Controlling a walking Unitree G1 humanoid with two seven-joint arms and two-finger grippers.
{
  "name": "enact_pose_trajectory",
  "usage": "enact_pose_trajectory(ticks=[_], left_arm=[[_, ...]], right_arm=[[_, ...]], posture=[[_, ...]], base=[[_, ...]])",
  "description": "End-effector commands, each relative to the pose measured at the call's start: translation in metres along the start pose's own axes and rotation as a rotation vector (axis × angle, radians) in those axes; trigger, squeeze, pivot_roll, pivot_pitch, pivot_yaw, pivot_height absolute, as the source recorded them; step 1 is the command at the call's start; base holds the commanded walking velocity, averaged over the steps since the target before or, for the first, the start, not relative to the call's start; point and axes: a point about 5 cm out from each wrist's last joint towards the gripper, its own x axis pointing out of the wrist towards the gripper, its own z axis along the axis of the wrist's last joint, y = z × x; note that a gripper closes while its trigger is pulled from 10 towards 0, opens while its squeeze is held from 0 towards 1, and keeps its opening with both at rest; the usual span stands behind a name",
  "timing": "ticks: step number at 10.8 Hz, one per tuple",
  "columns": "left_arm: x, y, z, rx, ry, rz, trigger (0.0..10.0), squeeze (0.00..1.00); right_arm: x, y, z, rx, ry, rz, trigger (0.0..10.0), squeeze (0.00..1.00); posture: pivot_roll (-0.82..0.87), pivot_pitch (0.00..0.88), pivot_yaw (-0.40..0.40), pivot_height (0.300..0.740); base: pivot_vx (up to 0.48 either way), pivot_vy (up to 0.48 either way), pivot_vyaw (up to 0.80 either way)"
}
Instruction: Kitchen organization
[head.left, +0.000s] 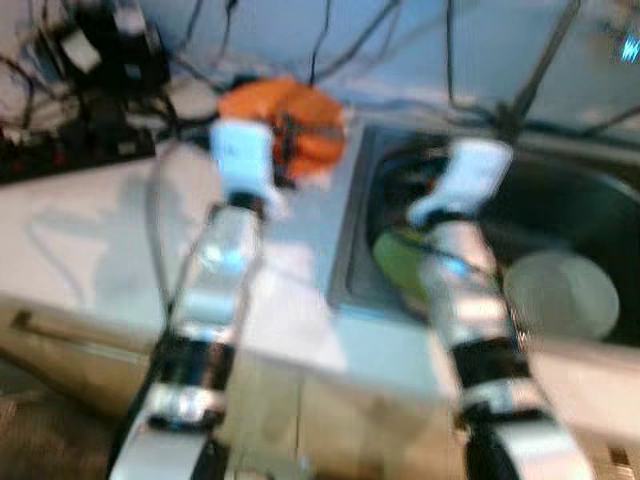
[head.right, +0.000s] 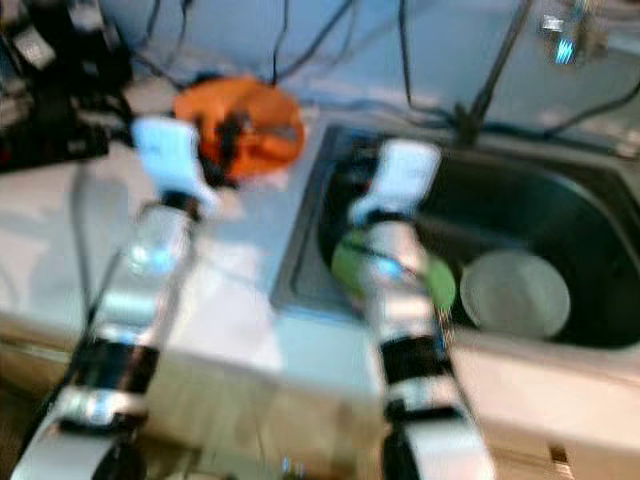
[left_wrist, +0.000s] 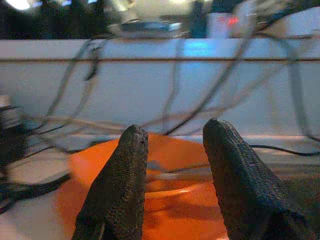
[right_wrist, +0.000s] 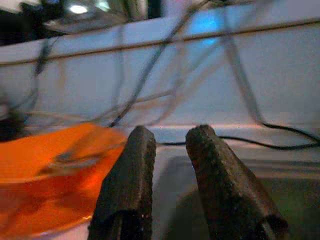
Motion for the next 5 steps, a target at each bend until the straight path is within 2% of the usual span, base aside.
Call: enact_pose_trajectory(ticks=[1, 4, 5], left_arm=[[0.0006, -0.0046, 0.0012, -0.003, 0.000, -0.011, 10.0, 0.00], [0.0011, -0.0062, 0.0029, -0.016, -0.002, -0.035, 10.0, 0.00], [0.0012, -0.0070, 0.0046, -0.033, -0.007, -0.052, 10.0, 0.00]], right_arm=[[0.0003, -0.0090, 0.0025, -0.014, -0.010, -0.024, 10.0, 0.00], [0.0003, -0.0091, 0.0018, -0.014, -0.006, -0.027, 10.0, 0.00], [0.0004, -0.0084, 0.0016, -0.014, -0.005, -0.027, 10.0, 0.00]], posture=[[0.06, 0.068, -0.038, 0.740], [0.07, 0.076, -0.037, 0.740], [0.07, 0.077, -0.036, 0.740]], base=[[0.292, 0.000, 0.00], [0.291, 0.000, 0.00], [0.000, 0.000, 0.00]])
